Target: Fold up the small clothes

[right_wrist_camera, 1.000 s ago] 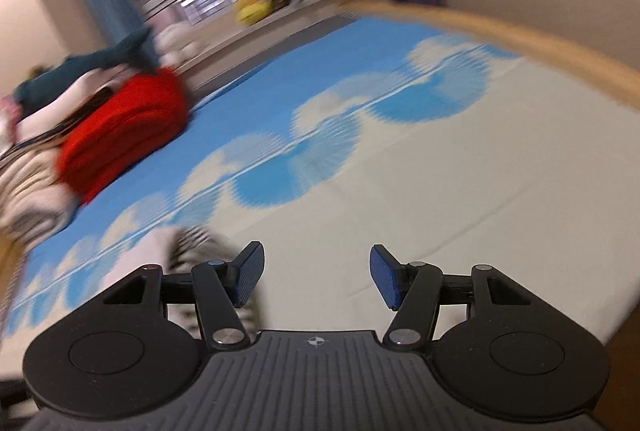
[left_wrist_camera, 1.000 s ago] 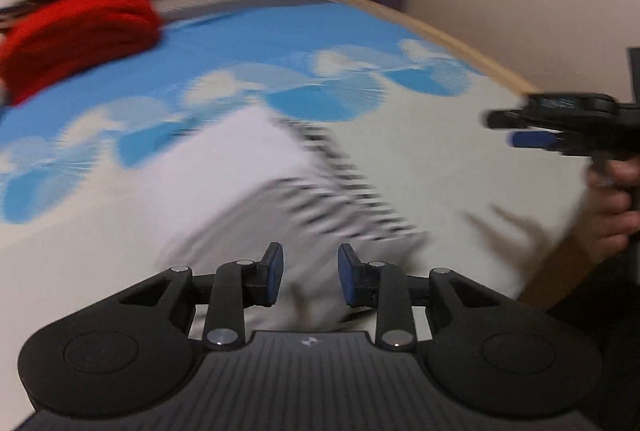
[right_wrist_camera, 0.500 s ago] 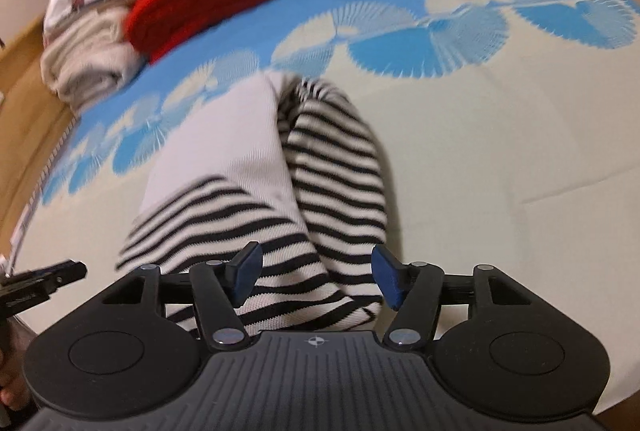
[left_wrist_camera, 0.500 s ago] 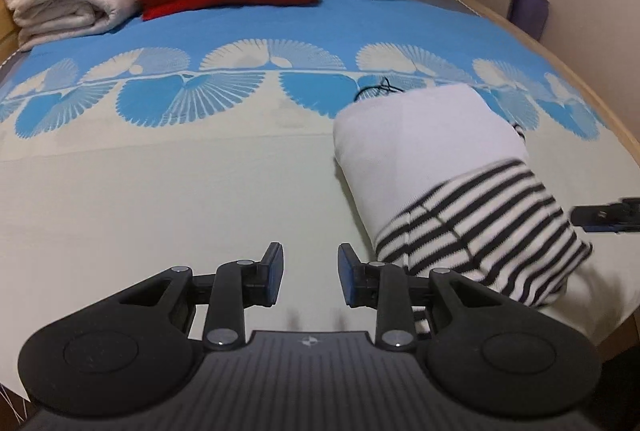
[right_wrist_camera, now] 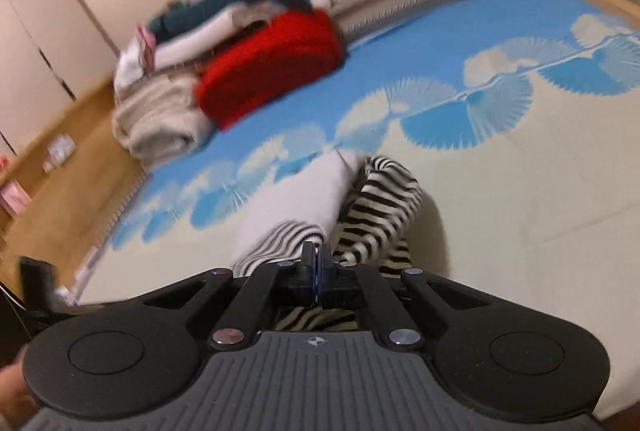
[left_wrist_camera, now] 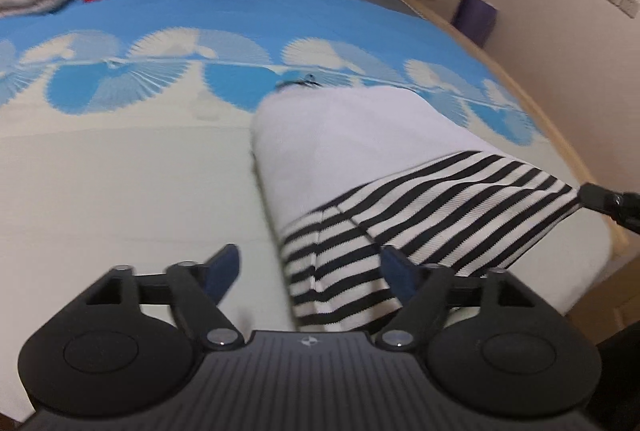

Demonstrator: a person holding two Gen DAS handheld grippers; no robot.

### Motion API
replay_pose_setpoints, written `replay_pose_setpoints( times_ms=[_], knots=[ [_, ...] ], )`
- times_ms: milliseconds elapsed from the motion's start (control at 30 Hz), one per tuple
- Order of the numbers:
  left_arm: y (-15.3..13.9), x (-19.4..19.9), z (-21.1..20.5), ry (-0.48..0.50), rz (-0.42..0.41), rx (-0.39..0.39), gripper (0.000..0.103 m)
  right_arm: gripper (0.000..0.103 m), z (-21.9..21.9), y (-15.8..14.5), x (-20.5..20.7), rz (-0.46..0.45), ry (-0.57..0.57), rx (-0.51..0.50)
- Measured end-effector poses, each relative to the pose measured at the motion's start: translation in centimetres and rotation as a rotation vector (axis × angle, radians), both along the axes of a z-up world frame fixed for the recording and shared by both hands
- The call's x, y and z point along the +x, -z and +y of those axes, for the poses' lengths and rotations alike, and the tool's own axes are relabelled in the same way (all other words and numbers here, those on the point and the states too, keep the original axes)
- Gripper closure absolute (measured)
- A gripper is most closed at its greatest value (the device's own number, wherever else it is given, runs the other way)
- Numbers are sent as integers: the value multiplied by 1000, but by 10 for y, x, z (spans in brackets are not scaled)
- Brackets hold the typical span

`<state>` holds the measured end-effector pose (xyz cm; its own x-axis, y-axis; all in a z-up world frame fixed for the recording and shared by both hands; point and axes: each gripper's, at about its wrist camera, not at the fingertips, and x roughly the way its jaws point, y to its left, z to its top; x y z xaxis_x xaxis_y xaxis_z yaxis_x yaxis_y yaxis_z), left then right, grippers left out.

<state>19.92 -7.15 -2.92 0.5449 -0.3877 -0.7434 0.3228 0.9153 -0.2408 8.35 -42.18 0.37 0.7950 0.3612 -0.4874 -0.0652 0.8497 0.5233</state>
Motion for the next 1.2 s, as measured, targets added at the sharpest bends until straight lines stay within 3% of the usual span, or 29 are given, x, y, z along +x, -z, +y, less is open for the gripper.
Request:
replay_pose_setpoints(
  times_ms=[100, 200, 333, 367, 533, 733, 867, 1067, 1200],
  knots=[
    [13, 4, -16, 49, 80, -9, 18, 103, -11, 3, -18, 49, 24, -46],
    [27, 5, -29, 81, 126, 31, 18, 103, -13, 22, -17, 167, 14, -98],
    [57, 5, -44, 106, 161, 214, 17, 103, 14, 67, 7, 350, -50, -299],
    [62, 5, -44, 107, 182, 227, 16, 103, 23, 75, 13, 371, -71, -333],
    [60, 4, -39, 100, 219, 193, 16, 103, 40, 96, 33, 447, -77, -393],
    [20, 28, -14, 84, 198, 49, 16, 103, 55, 96, 33, 433, -120, -492],
    [4, 65, 3, -47, 175, -42, 12, 103, 56, 94, 33, 429, -120, -496],
    [40, 123, 21, -160, 338, -330, 11, 103, 66, 95, 36, 424, -138, -564],
    [63, 145, 11, -160, 382, -351, 11, 103, 78, 98, 36, 413, -173, -635]
  ],
)
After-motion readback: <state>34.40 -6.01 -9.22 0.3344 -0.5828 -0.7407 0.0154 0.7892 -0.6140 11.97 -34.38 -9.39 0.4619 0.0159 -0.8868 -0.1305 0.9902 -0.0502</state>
